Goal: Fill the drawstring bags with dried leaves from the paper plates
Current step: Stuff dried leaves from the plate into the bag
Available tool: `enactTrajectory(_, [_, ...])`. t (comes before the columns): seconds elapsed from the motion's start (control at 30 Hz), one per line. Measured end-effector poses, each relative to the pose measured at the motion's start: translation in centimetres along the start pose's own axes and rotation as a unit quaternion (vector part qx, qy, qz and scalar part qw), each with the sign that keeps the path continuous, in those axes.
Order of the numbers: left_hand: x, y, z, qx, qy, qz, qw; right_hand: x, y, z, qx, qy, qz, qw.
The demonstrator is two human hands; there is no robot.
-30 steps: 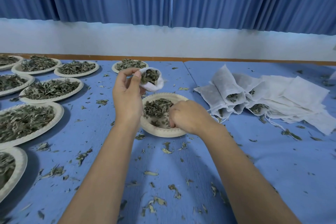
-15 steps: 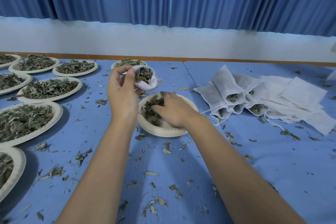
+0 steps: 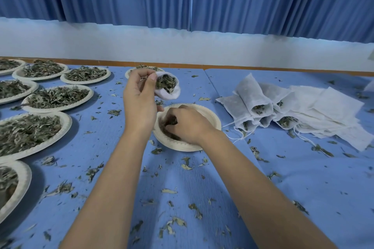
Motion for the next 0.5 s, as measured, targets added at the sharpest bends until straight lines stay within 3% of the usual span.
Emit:
enactTrajectory(0.13, [-0.2, -0.5, -0.5, -0.021, 0.022, -0.004, 1.000, -0.6, 0.8, 1.1, -0.033, -0.013, -0.003, 0.999])
enactTrajectory(0.3, [-0.1, 0.0, -1.5, 0.000, 0.037, 0.005, 0.999, -1.2, 1.9, 2.1, 0.070, -0.004, 0.012, 0.997])
enactTrajectory(0.4, [-0.1, 0.3, -2.0, -0.003, 0.050, 0.016, 0.999, -1.3, 1.0, 2.4, -0.024, -0.018, -0.063, 0.998])
enactTrajectory(0.5, [-0.3, 0.1, -2.3, -0.011, 0.056, 0.017, 0.998, -1.6, -0.4, 1.5, -0.062, 0.024, -0.131, 0.989])
Point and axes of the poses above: each hand's wrist, its own x-axis towards the middle knuckle, its own y-axis out of the back of the hand, z = x × y, the point moved 7 cm from there along x, towards the middle knuckle, and after that the axes turned 8 degrees about -z, right-handed, at the moved point
